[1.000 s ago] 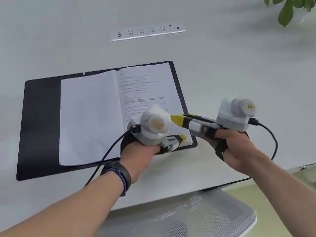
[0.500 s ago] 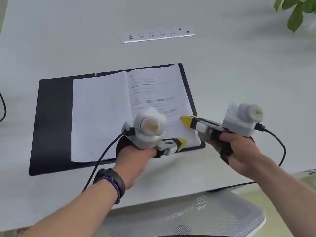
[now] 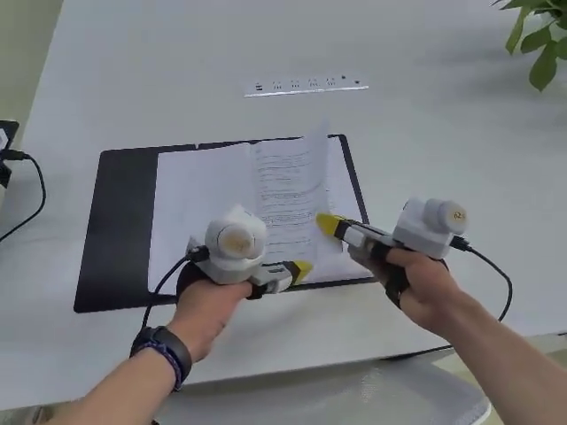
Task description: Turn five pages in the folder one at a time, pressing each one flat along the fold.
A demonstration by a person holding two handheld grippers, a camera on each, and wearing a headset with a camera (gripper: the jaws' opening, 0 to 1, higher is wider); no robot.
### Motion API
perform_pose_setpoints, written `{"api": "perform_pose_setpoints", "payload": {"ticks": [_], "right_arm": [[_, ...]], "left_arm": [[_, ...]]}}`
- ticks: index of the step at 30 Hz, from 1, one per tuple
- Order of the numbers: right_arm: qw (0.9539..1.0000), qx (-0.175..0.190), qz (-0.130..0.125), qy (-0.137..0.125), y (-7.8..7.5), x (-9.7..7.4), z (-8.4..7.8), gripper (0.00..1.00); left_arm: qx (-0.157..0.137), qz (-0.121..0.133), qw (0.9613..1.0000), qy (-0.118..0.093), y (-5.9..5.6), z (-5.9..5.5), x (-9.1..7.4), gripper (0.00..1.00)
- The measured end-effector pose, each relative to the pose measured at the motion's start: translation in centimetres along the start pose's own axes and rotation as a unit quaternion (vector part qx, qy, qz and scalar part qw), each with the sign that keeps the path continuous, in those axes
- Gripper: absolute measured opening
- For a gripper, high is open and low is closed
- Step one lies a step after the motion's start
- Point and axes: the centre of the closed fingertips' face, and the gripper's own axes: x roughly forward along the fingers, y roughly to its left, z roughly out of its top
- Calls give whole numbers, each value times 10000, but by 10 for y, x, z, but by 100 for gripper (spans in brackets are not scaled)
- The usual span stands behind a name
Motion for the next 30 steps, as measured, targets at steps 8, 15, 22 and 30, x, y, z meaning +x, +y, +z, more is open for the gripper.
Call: {"api": "perform_pose_setpoints", "payload": {"ticks": [8, 15, 22, 30], "right_arm": [[9998, 18, 169, -56, 22, 13, 4, 0], [9995, -37, 312, -69, 43, 25, 3, 0], [9990, -84, 441, 29, 60, 39, -4, 0], [9981, -10, 623, -17, 84, 56, -8, 0]], "left_arm": [[-205, 256, 9994, -119, 22, -5, -31, 63], [-337, 475, 9981, -222, 40, -13, -56, 63], [-529, 690, 9958, -290, 58, -23, -78, 62], [-754, 968, 9916, -415, 75, -32, -101, 61]]}}
